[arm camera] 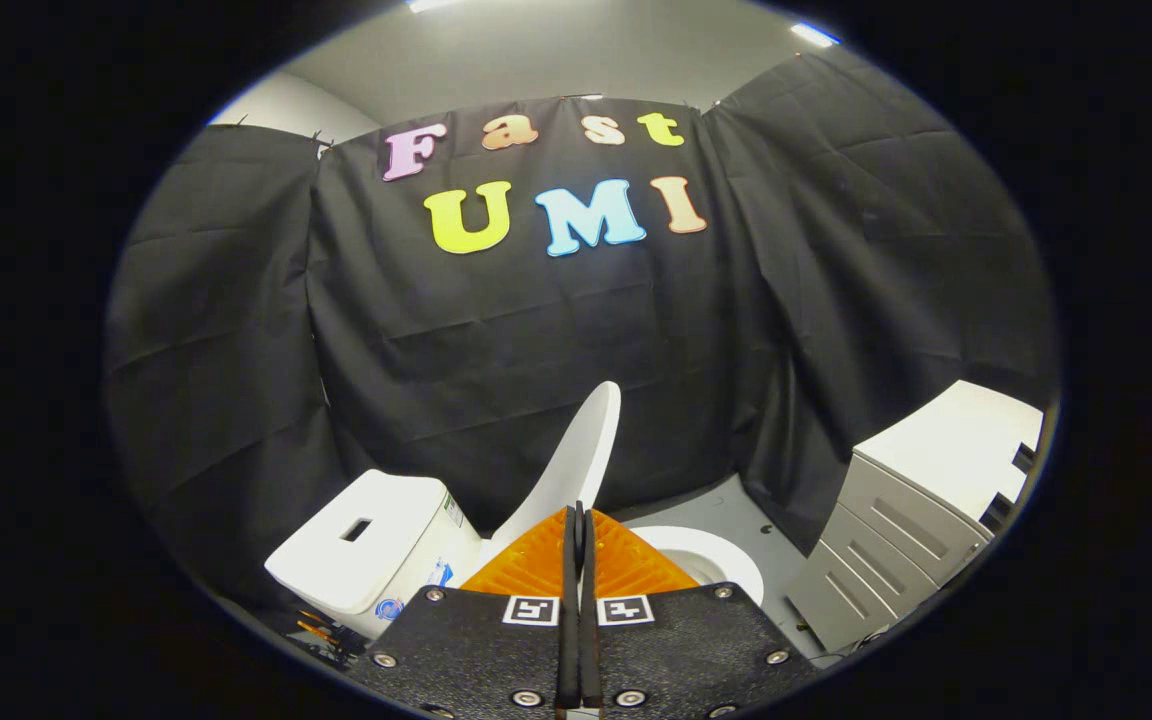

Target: Open the toilet lid.

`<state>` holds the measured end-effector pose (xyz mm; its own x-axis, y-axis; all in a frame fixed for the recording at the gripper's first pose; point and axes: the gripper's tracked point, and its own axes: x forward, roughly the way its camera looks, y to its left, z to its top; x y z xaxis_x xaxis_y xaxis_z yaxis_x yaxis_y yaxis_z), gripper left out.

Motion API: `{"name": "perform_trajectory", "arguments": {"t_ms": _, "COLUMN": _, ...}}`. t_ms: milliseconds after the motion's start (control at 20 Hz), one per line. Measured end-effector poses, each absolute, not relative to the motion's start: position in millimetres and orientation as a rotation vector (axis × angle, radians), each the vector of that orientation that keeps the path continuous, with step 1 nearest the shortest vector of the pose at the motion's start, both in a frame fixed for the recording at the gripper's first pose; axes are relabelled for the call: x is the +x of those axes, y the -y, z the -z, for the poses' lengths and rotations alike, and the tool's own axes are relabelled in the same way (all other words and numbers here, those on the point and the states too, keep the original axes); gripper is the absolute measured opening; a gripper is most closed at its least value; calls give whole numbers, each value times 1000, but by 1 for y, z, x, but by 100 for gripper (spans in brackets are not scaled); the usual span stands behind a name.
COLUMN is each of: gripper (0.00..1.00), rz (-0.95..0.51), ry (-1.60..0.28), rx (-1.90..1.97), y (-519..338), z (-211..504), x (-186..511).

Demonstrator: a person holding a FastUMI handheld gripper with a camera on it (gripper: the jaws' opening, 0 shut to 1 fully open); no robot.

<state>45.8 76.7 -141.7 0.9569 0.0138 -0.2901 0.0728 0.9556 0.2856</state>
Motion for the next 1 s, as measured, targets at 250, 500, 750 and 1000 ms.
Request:
{"name": "perform_trajectory", "arguments": {"t_ms": 250, "gripper": 0, "rz": 10, "ry": -271, "rx": 265, "y": -96, "z": 127, "x": 49}}
{"name": "perform_trajectory", "arguments": {"t_ms": 500, "gripper": 0, "rz": -8, "ry": -234, "rx": 262, "y": -111, "z": 115, "x": 51}}
{"name": "perform_trajectory", "arguments": {"t_ms": 750, "gripper": 0, "rz": -26, "ry": -209, "rx": 253, "y": -124, "z": 107, "x": 54}}
{"name": "perform_trajectory", "arguments": {"t_ms": 1000, "gripper": 0, "rz": -54, "ry": -181, "rx": 204, "y": -146, "z": 95, "x": 57}}
